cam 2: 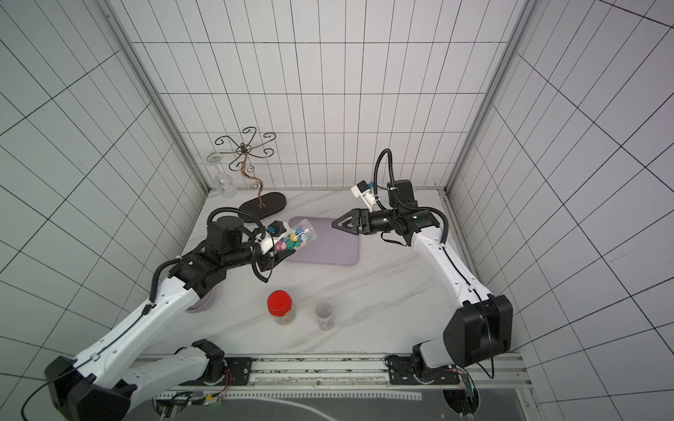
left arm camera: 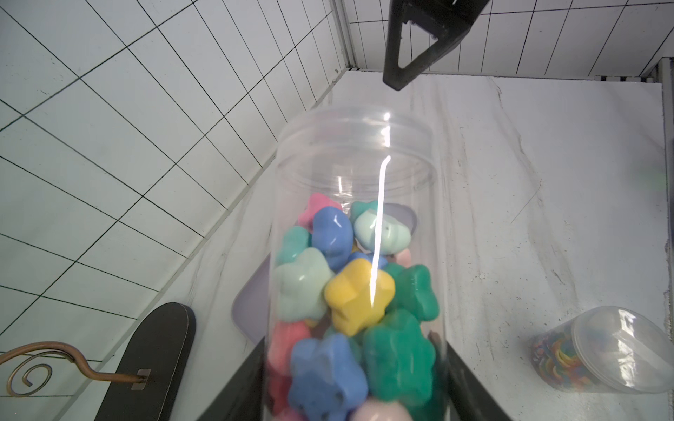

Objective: Pour the candies out of the jar
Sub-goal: Unscrew the lid from the jar.

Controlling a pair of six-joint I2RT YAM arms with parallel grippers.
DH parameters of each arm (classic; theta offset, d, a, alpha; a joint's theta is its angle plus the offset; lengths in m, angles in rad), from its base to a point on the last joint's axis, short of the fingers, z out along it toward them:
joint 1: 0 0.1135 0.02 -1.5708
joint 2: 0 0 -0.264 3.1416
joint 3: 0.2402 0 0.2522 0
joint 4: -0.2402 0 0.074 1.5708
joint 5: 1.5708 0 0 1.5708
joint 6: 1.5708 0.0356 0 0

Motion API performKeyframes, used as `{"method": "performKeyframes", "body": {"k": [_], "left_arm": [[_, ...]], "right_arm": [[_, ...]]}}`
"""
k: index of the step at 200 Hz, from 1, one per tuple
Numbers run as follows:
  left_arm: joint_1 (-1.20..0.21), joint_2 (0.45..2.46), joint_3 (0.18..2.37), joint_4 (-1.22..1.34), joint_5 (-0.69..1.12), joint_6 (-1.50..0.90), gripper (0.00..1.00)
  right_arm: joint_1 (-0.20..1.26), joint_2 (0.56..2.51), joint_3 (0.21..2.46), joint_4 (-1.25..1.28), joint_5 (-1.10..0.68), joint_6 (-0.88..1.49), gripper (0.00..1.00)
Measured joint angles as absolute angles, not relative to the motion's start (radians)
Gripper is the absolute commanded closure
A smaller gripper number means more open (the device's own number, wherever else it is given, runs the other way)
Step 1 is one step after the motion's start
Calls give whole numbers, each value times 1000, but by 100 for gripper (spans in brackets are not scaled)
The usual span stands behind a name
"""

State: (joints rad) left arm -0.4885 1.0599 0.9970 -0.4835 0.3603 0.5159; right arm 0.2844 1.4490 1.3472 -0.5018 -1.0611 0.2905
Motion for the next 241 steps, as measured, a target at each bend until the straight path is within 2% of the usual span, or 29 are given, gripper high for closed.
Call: {"method": "performKeyframes", "body": {"k": [95, 175, 241], "left_arm": [[-507, 1065, 962, -437, 340, 516, 60], [-556, 1095, 962, -448, 306, 521, 59], [-561, 1097, 962, -449, 310, 521, 59]], "right_arm": [[381, 1576, 1420, -715, -1007, 154, 9], [407, 1616, 1611, -722, -1035, 153, 10], [422, 1688, 1618, -743, -1025, 153, 10]]}}
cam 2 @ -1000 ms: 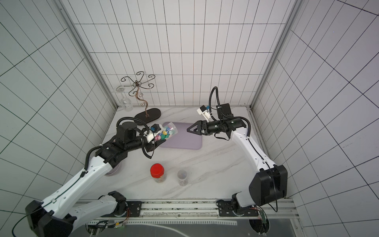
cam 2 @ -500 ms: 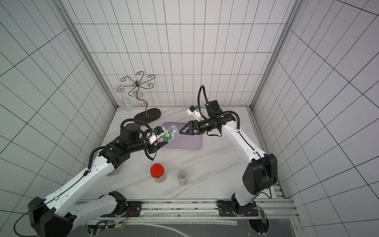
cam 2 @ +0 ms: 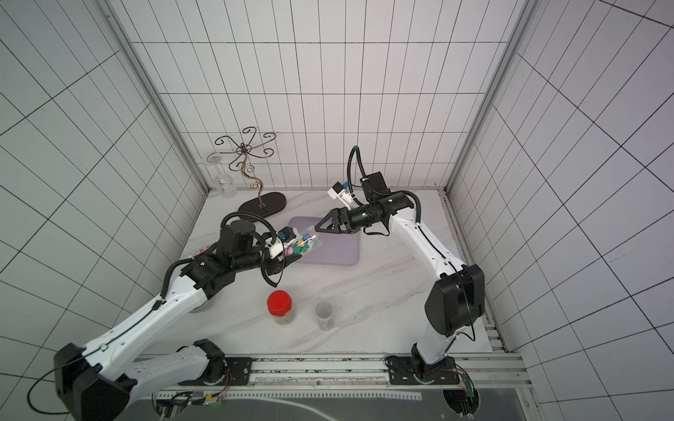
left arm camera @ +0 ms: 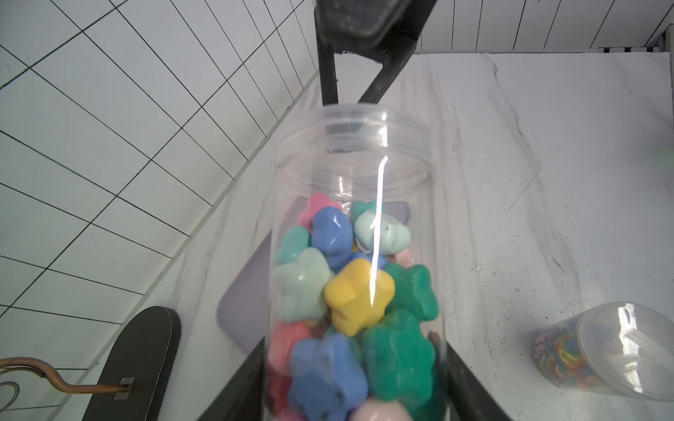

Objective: Pour the candies out of the jar
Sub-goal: Unscrew the lid from the jar.

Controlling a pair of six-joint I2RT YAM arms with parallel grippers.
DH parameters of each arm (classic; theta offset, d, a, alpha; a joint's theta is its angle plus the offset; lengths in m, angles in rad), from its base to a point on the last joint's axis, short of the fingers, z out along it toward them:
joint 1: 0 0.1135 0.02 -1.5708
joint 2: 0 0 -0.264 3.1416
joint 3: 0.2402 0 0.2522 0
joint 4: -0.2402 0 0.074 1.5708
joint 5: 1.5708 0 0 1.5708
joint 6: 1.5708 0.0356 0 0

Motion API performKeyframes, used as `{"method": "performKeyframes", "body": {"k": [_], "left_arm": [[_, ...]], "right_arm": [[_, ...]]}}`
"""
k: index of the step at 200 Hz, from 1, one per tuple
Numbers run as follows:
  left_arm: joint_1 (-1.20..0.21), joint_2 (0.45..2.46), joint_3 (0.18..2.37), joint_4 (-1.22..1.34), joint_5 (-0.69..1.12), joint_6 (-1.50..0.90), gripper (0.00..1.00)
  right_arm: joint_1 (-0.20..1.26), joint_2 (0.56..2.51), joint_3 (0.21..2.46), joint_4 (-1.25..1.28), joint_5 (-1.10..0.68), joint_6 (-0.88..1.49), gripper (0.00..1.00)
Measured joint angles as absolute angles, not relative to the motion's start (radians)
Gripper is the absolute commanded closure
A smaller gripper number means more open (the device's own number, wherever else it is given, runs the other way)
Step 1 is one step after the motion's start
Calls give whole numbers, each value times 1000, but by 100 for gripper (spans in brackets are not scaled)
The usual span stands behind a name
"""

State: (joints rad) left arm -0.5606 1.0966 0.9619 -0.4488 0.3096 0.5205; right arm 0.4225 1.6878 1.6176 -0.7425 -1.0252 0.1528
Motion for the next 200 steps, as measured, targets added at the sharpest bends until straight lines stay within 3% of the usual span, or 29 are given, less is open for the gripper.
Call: {"method": "performKeyframes", "body": {"k": [102, 200], "left_arm": [[-561, 1097, 962, -449, 323, 519, 59], [-561, 1097, 962, -446, 332, 513, 59]], "right_arm": [[446, 1695, 1618, -741, -1051, 154, 17], [447, 1695, 1618, -730, -1071, 173, 14]]}}
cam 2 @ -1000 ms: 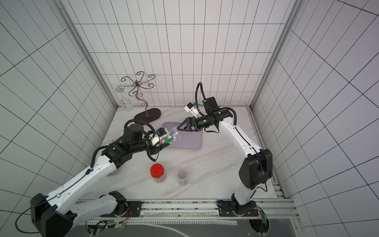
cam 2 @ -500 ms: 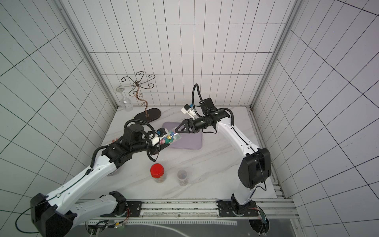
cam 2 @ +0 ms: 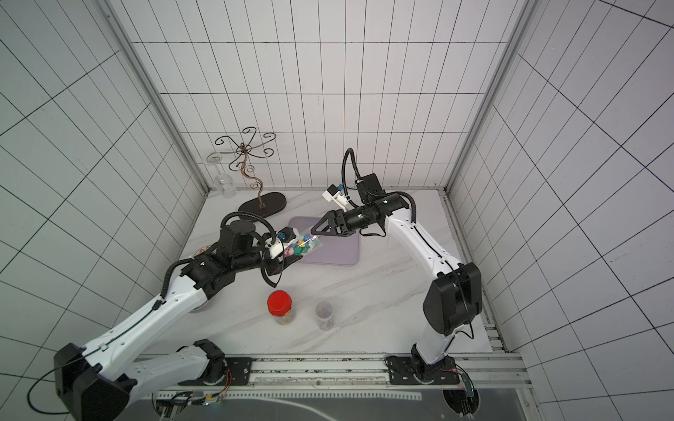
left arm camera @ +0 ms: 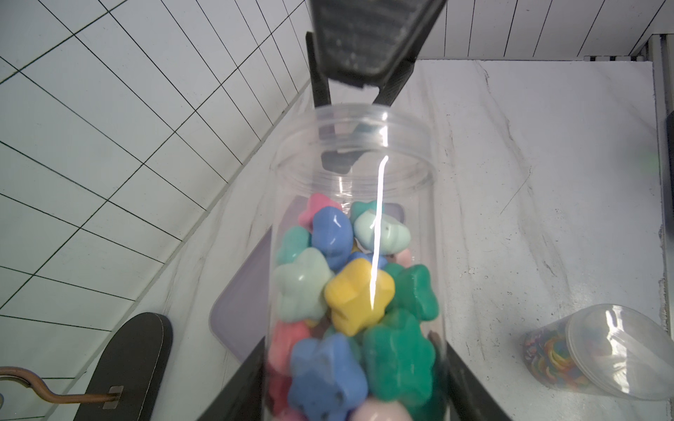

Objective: Pour the candies out of the jar
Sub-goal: Unscrew the lid from the jar.

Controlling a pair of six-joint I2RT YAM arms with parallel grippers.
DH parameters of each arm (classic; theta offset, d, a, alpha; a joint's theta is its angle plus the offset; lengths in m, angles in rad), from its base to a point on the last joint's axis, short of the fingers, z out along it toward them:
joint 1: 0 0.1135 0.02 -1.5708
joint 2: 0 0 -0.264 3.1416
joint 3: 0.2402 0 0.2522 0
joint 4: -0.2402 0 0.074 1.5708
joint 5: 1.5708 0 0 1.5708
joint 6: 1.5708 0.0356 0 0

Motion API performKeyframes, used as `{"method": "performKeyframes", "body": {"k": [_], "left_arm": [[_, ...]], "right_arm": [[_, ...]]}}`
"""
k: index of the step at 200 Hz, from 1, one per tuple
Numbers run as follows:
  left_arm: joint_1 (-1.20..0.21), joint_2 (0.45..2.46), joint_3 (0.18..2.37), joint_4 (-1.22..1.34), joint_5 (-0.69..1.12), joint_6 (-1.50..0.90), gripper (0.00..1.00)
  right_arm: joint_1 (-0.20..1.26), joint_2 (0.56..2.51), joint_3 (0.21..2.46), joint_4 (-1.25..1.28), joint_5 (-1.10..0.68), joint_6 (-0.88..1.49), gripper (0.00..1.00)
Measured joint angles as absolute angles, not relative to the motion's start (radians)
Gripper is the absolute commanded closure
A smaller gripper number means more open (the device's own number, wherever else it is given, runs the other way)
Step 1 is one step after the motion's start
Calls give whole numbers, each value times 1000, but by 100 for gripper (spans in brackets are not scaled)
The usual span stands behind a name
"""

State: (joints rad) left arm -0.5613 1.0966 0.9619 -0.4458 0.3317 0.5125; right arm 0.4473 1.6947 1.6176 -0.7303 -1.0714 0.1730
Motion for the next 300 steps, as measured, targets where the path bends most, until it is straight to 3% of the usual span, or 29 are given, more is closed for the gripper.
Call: {"method": "performKeyframes", "body": {"k": [48, 139, 239, 300], "left_arm": [[-561, 1097, 962, -445, 335, 512, 59], [-561, 1097, 962, -445, 336, 512, 59], [-561, 1097, 962, -445, 336, 508, 59], [-561, 1096, 962, -440, 337, 505, 59]], "right_arm": [[451, 1695, 1618, -724, -1071, 178, 8], [452, 1711, 1617, -725, -1072, 178, 16], [453, 1711, 1615, -725, -1089, 179, 11], [464, 1713, 1615, -725, -1093, 174, 22]]}}
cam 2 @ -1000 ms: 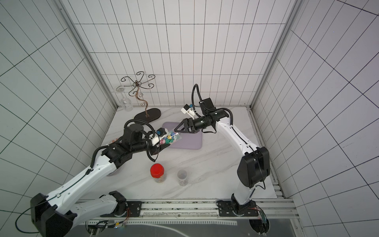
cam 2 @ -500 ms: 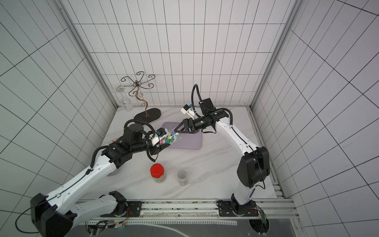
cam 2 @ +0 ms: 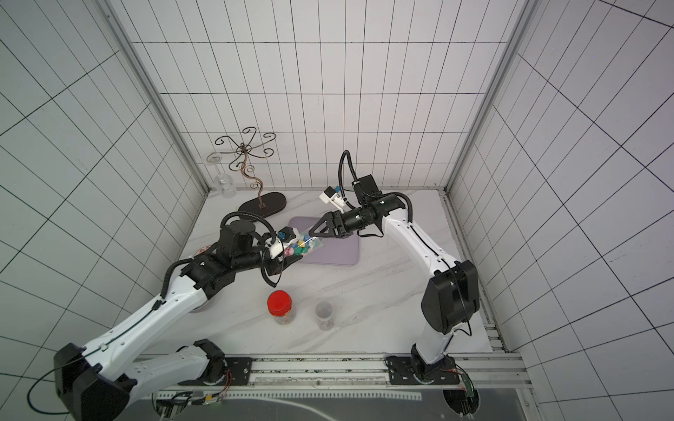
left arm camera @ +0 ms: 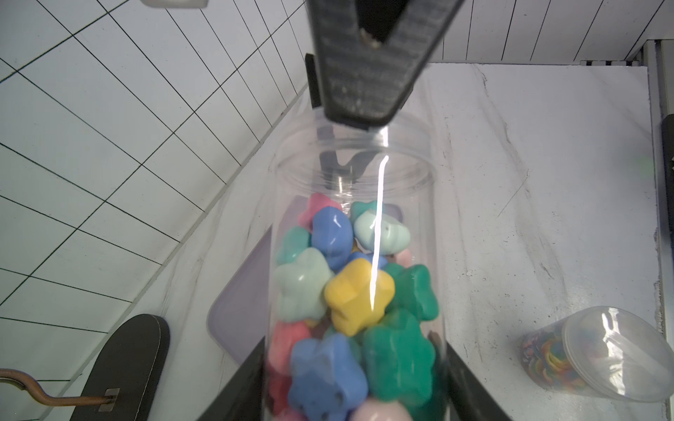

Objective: Pour the candies out of the jar
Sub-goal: Unscrew the lid from the jar.

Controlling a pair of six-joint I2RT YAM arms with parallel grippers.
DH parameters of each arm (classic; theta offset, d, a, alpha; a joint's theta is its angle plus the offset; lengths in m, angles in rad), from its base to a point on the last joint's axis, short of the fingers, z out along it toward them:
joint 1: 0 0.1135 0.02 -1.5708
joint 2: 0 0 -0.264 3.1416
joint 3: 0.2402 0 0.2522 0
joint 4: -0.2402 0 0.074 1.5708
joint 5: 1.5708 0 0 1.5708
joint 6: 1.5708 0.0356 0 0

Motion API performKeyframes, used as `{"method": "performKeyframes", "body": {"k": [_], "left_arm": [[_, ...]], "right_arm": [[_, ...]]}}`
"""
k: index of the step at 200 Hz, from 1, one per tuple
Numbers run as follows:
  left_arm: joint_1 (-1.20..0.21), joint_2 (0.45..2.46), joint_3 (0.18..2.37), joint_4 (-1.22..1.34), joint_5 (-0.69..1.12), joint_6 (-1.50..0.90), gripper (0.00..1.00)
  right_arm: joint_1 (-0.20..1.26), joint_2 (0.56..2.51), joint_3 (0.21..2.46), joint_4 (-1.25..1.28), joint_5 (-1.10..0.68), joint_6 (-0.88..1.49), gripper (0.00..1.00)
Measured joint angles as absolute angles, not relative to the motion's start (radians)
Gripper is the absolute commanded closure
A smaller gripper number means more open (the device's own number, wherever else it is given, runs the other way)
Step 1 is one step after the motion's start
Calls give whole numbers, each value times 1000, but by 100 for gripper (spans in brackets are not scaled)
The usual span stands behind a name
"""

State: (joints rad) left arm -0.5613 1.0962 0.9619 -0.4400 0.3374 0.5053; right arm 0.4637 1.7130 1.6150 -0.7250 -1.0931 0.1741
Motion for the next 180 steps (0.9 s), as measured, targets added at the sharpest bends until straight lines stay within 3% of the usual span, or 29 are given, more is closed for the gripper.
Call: {"method": "performKeyframes", "body": {"k": [85, 138, 180], "left_arm": [[-561, 1096, 962, -437, 338, 505, 59], [-561, 1096, 962, -426, 342, 505, 58], [-562, 1096, 962, -421, 344, 504, 59]], "right_arm": [[463, 1716, 1615, -725, -1095, 172, 23], [455, 1716, 1615, -725, -1108, 167, 33], [450, 1715, 1613, -725, -1116, 167, 34]]}}
